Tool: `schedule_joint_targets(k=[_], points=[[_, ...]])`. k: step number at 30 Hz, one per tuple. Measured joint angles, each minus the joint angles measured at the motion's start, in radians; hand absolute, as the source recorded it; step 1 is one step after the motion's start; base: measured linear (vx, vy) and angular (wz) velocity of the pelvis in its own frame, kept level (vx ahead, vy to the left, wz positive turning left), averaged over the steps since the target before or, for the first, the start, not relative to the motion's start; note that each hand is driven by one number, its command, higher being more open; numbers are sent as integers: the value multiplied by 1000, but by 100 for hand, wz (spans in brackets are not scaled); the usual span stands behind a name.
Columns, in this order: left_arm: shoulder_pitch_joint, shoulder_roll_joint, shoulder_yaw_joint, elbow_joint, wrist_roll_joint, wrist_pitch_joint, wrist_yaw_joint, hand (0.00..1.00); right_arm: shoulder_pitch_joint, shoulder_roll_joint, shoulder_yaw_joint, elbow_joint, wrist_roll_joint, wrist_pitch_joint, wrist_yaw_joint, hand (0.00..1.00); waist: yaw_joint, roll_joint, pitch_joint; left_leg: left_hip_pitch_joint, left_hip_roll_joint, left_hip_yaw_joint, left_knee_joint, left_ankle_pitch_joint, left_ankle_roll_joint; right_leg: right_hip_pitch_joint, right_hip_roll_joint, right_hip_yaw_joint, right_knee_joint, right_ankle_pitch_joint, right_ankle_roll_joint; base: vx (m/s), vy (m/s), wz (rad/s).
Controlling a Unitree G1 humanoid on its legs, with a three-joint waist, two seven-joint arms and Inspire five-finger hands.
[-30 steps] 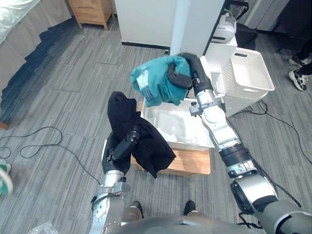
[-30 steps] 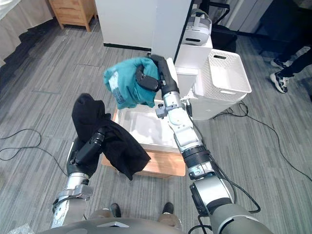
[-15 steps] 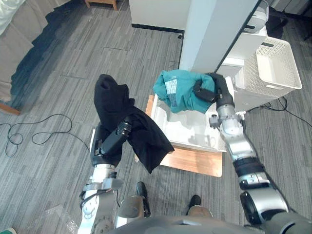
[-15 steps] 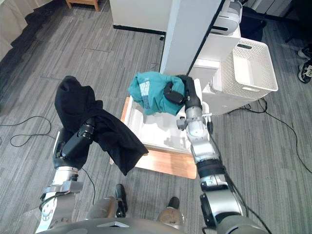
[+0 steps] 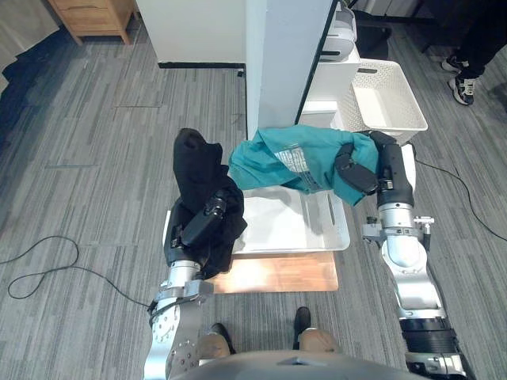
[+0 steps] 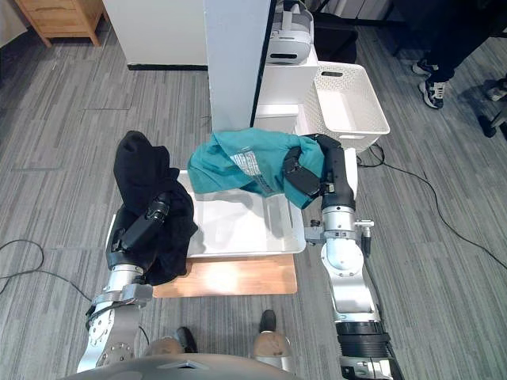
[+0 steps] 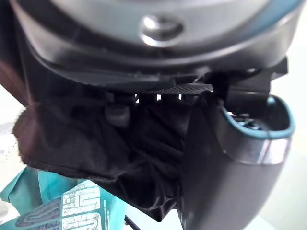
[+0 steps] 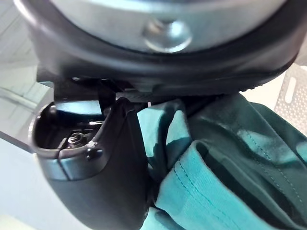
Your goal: Tidy up the quilt and then pick up the clothes from the bed and put them into the laundry hamper
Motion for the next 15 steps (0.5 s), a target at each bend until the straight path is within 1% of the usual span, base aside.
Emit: schedule_joint_targets(k=[3, 5, 6, 7, 8, 9, 10, 11, 12, 13, 15], points=[[13, 0, -3, 0, -1, 0, 0, 0, 17, 0, 49, 0, 0, 0, 15, 0, 4, 3, -8, 15, 0, 0, 1, -3, -2, 16, 0, 0, 0, 0, 0, -7, -19, 1], [22, 0, -3, 0, -1, 0, 0, 0, 40, 1, 86, 8, -3, 0, 21, 0, 6, 7, -37, 15, -1, -1, 3, -6, 1, 18, -1, -1, 0, 0, 0, 9, -24, 6], [22, 1, -3, 0, -1, 0, 0, 0, 43, 2, 104, 19, -13, 0, 22, 100, 6, 6, -42, 15, -2, -1, 13, -8, 1, 23, -3, -2, 1, 0, 0, 0, 0, 0], [22, 1, -3, 0, -1, 0, 0, 0, 43, 7, 121, 40, -36, -4, 23, 100, 7, 2, -45, 12, -1, -2, 38, -13, 2, 30, -8, -2, 1, 0, 0, 0, 0, 0], [22, 7, -4, 0, -1, 1, 0, 0, 40, 15, 147, 81, -64, -6, 24, 100, 13, -12, -49, -26, 9, -7, 145, -34, 3, 43, -31, -3, 1, 1, -1, -5, 32, 5], [17, 17, -4, 3, -1, 1, -1, 0, 39, 26, 155, 107, -82, -7, 28, 100, 14, -28, -46, -61, 9, -8, 201, -63, -8, 52, -47, -1, 0, 0, -2, -33, 35, 9], [17, 18, -22, 6, -1, 0, -3, 0, 34, 27, 174, 170, -114, -11, 37, 100, 17, -13, -65, -52, -6, -21, 21, -37, 6, 53, -50, -5, 1, 0, -2, -24, 61, -1], [17, 18, -51, 10, -1, 2, -8, 0, 28, 23, 192, 248, -135, -7, 45, 100, 26, -16, -79, -39, -17, -11, -26, 28, 1, 51, -52, -1, -2, -4, 4, -3, 25, -9], [20, 20, -60, 9, -1, 2, -9, 0, 28, 24, 202, 279, -149, -4, 53, 100, 30, -14, -83, -33, -22, -12, -33, 28, 2, 49, -55, -9, 4, -3, 5, 27, 50, -8], [20, 22, -68, 9, -1, 3, -12, 0, 33, 29, 233, 332, -157, 1, 86, 100, 31, -15, -83, -25, -29, -15, -40, 28, 2, 50, -63, -25, 19, -3, 5, 10, 30, 6], [17, 31, -69, 9, -1, 3, -16, 0, 45, 46, 283, 395, -183, 15, 135, 100, 31, -15, -83, -20, -27, -28, -36, 27, 5, 50, -63, -29, 48, -3, 5, -2, 21, 20]])
